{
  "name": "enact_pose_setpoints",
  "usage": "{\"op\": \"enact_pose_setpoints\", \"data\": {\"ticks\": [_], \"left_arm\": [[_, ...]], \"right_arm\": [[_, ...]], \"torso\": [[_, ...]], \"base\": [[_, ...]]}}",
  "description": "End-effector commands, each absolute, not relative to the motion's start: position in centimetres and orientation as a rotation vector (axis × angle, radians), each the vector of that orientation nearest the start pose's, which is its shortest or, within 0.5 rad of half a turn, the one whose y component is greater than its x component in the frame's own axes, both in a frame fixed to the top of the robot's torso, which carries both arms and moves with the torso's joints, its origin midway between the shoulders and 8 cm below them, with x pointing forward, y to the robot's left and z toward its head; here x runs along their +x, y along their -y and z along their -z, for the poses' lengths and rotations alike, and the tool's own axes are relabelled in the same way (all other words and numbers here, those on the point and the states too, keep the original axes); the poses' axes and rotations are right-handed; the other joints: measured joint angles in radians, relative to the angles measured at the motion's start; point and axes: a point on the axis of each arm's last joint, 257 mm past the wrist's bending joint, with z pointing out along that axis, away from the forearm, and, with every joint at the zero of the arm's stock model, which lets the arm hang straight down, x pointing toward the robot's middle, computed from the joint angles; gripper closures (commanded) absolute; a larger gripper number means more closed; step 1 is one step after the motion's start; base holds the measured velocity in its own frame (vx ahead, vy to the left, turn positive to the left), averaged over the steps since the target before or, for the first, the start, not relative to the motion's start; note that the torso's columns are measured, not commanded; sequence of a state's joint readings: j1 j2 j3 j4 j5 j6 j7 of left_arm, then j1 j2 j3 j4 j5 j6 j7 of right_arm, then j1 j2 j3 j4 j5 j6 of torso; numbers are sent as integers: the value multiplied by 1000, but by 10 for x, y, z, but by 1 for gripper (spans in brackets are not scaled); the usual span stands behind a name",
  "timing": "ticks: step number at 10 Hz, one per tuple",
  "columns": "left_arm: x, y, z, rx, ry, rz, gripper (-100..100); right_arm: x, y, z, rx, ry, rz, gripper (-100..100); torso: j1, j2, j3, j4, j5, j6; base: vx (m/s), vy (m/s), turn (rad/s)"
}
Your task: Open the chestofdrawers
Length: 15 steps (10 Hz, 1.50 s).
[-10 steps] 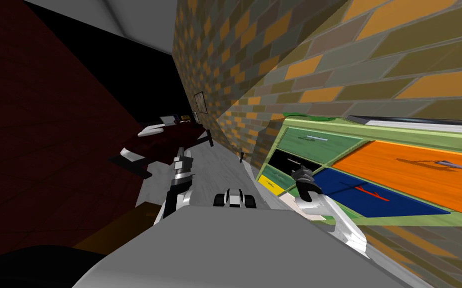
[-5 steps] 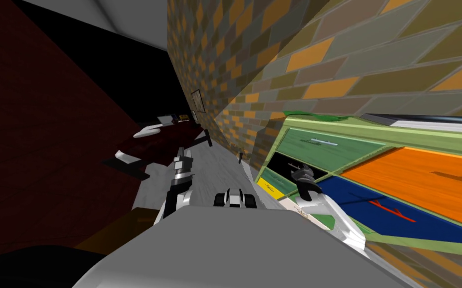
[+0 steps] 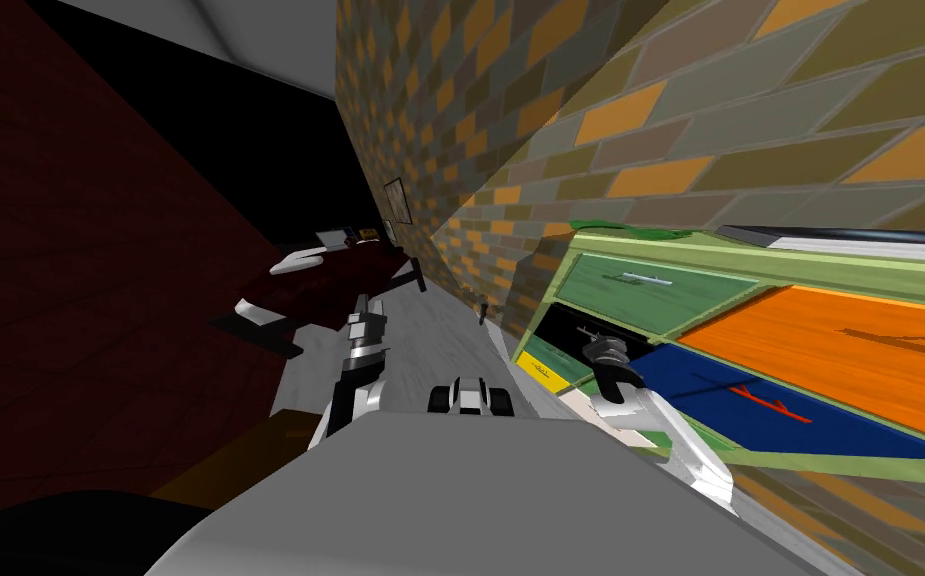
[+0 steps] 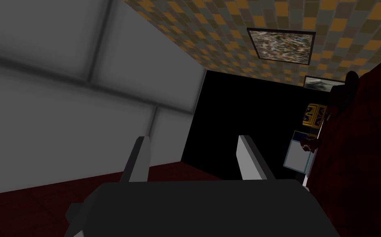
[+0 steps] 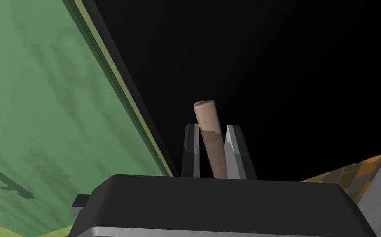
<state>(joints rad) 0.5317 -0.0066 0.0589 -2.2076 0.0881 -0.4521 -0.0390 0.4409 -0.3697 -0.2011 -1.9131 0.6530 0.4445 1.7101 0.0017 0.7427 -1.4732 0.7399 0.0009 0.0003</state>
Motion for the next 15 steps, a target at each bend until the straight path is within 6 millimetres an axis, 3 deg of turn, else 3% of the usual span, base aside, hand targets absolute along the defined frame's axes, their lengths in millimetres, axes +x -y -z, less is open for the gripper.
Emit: {"op": "enact_pose_setpoints", "data": {"ticks": [1,5,6,8,15], "left_arm": [[354,-320,27,-816,-656,1212,0],[354,-320,27,-816,-656,1212,0],[354,-320,27,-816,-656,1212,0],[354,-320,27,-816,-656,1212,0],[354,-320,27,-816,-656,1212,0]], "right_arm": [[364,526,250,-672,-1886,1303,100],[363,515,249,-682,-1877,1294,100],[359,514,239,-675,-1883,1300,-100],[358,512,233,-670,-1881,1303,-100],[345,500,197,-660,-1894,1303,-100]], "torso": [[0,0,0,0,1,1],[-1,-1,0,0,0,2],[1,-1,-1,0,1,2],[-10,-11,-7,-4,-3,0],[6,2,0,5,8,1]], "base": [[-77,73,5],[-135,124,-30],[-71,68,18],[28,-42,26],[10,-30,28]]}}
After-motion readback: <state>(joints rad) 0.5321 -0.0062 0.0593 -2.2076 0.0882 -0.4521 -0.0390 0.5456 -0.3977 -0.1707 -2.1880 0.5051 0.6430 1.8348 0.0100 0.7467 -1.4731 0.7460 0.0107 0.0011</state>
